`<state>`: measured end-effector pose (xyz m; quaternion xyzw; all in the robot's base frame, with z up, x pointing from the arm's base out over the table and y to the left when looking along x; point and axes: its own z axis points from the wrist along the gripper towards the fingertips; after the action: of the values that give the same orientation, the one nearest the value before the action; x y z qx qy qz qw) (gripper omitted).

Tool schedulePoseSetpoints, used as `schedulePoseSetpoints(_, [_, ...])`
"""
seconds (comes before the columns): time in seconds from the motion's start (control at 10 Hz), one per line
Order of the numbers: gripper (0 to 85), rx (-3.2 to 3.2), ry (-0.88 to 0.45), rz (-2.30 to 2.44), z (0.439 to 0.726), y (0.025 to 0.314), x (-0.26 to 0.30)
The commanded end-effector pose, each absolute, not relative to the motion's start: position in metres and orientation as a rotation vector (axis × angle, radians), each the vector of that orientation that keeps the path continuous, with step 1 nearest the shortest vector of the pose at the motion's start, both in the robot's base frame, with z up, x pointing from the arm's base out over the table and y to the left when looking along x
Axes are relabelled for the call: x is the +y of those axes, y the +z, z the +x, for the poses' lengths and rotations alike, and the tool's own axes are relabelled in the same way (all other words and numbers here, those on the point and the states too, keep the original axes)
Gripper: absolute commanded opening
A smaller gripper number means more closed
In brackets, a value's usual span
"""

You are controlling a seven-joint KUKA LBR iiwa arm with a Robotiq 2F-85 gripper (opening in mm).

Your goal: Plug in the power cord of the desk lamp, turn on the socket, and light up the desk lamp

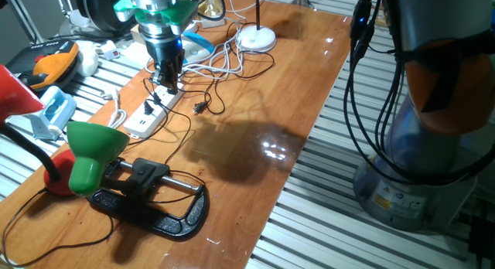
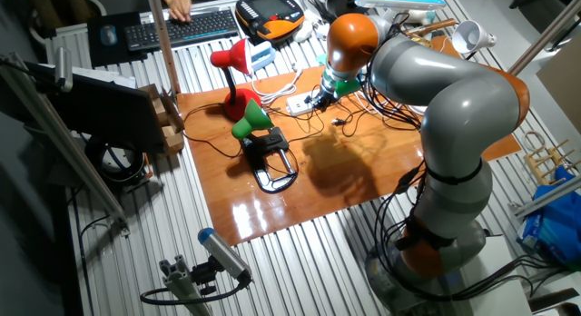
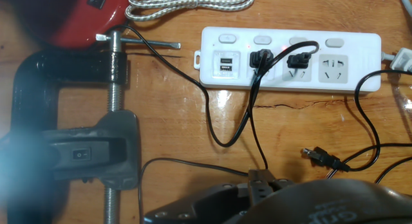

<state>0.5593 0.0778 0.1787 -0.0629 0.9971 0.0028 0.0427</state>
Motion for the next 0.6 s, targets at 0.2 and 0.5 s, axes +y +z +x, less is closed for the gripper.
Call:
schedulePoseSetpoints(0.2, [0.0,3.050,0.004,-0.193,0.5601,0.1781,0.0774])
schedulePoseSetpoints(0.5, [0.0,3.052,0.006,-0.193,0.5607,0.1782,0.0782])
